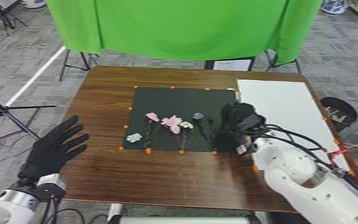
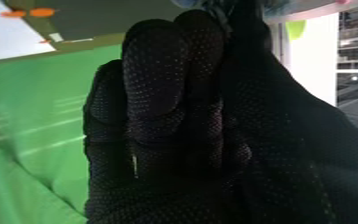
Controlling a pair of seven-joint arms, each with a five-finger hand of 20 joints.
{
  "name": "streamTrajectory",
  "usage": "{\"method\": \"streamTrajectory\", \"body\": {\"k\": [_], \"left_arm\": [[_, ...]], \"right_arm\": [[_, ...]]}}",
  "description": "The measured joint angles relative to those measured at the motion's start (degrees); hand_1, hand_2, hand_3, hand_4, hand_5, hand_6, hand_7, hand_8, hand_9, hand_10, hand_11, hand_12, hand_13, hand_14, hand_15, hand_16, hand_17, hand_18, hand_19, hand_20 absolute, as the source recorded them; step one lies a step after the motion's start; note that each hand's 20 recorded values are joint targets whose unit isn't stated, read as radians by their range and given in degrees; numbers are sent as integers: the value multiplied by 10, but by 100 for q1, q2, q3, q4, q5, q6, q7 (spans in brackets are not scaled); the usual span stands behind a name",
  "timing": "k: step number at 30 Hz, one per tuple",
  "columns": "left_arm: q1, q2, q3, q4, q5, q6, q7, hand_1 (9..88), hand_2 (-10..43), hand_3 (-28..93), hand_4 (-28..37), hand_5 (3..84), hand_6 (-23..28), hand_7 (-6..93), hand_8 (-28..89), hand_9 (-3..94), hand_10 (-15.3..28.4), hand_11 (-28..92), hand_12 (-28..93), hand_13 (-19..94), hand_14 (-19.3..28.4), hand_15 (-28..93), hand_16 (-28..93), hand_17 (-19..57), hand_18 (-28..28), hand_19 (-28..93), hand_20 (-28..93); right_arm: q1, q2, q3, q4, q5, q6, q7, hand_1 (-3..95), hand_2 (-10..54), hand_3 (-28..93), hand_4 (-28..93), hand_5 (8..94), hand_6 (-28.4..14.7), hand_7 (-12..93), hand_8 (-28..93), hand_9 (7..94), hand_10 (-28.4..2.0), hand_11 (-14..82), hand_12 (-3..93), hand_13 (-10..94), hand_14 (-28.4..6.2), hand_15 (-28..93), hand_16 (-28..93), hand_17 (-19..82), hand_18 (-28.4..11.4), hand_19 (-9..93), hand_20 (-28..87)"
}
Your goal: Arrange flowers
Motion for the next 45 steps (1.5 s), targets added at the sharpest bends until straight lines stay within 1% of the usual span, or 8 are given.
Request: {"method": "streamTrajectory", "body": {"k": [2,6,8,19,23,31,35,45], "left_arm": [[-8,0,6,4,0,-2,-1,235,-12,706,-283,244,38,163,-102,213,107,146,173,155,154,277,5,-117,187,333,89],[-9,0,7,4,0,-4,-2,235,-13,708,-283,247,39,163,-102,214,107,146,172,156,154,277,5,-116,187,333,89],[-9,-5,7,4,0,-4,-4,235,-13,707,-283,248,40,162,-102,214,107,146,171,156,154,277,4,-116,187,332,89],[-7,-13,-1,5,1,-11,-6,235,-14,707,-283,248,39,163,-102,215,107,146,170,156,154,277,4,-116,187,333,89],[-15,-38,-2,5,5,-14,1,236,-15,708,-283,248,39,163,-102,214,107,145,170,155,153,274,3,-116,187,332,88],[-46,-215,38,-11,173,-36,128,243,-89,677,-283,231,33,163,-100,190,100,131,186,133,138,241,19,-118,196,326,87],[-47,-253,79,-14,228,-70,328,238,-91,670,-283,229,34,161,-99,181,96,117,194,125,133,200,26,-117,197,317,83],[-232,-421,450,-86,212,33,855,238,-83,620,-283,225,31,157,-98,172,90,83,198,112,133,134,40,-120,201,287,76]], "right_arm": [[-13,-22,-18,28,-26,-5,4,436,-95,828,-283,673,36,514,-31,865,-33,187,516,779,-18,483,367,286,-151,720,414],[-69,-34,-15,56,-45,-18,15,348,-95,785,-283,642,32,510,-23,762,-68,396,342,715,-42,565,283,267,-162,716,438],[-118,-36,21,55,-31,-18,8,297,-95,809,-283,636,40,495,-125,720,-79,442,321,684,-49,596,279,257,-168,719,447],[-433,-81,521,-170,375,-8,-51,159,-95,818,-283,533,4,487,-210,570,-107,488,321,567,-85,663,263,205,-190,714,464],[-785,-166,1150,-568,884,-169,-37,160,-54,864,-281,424,-28,400,-194,439,-135,390,279,417,-116,612,193,176,-197,670,432],[-1756,-880,3304,-1325,3523,-1446,-469,148,-32,865,-280,374,-29,271,-148,386,-139,193,242,321,-113,338,201,109,-206,515,305],[-2068,-1188,3958,-1367,4349,-1711,-534,80,-11,836,-282,382,-36,118,-93,352,-133,47,215,263,-127,67,310,31,-225,373,215],[-3037,-1918,5143,-1653,7215,-1993,-413,52,-9,814,-283,284,-24,82,-78,251,-108,-4,204,151,-115,-58,352,-71,-210,306,134]]}}
